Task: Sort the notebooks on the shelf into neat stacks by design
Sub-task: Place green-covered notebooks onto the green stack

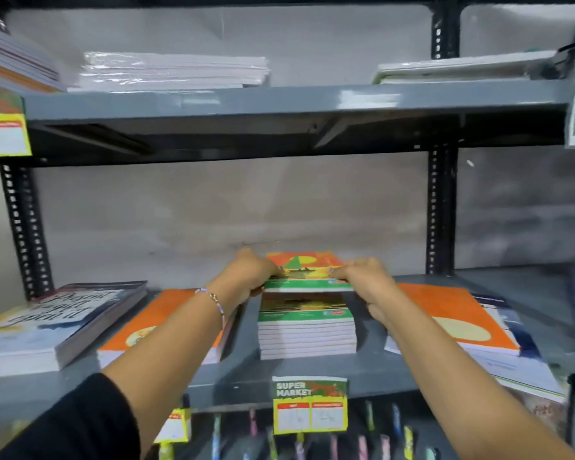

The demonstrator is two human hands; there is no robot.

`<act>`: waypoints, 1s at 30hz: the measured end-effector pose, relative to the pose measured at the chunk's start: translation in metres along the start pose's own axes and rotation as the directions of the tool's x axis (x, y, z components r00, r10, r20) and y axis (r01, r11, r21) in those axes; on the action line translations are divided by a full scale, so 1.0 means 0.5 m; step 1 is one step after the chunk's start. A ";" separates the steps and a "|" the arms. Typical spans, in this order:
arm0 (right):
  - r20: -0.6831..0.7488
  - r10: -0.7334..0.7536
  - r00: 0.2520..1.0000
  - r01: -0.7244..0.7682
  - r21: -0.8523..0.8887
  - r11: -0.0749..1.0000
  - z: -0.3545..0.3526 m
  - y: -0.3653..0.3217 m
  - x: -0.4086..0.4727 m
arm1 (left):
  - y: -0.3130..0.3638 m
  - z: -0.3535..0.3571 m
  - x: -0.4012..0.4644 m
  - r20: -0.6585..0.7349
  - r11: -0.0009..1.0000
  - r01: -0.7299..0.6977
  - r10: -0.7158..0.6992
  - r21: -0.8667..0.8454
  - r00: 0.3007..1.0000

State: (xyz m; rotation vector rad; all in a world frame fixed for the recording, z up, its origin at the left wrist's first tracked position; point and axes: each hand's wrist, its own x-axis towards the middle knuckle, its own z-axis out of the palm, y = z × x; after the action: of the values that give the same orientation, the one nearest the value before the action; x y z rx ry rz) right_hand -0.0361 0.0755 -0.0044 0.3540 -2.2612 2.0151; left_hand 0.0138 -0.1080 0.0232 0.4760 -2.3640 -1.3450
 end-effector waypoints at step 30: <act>-0.432 0.213 0.876 -0.481 -0.759 0.438 -0.358 0.119 -0.054 | 0.136 0.351 -0.151 0.521 0.976 -0.179 0.090 0.123 0.849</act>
State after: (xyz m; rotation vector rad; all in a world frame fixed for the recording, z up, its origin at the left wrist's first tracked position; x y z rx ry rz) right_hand -0.0388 0.2614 -0.0458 -0.5139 -2.9045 0.6563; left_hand -0.0115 0.0900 -0.0121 -0.0258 -2.8938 -1.3376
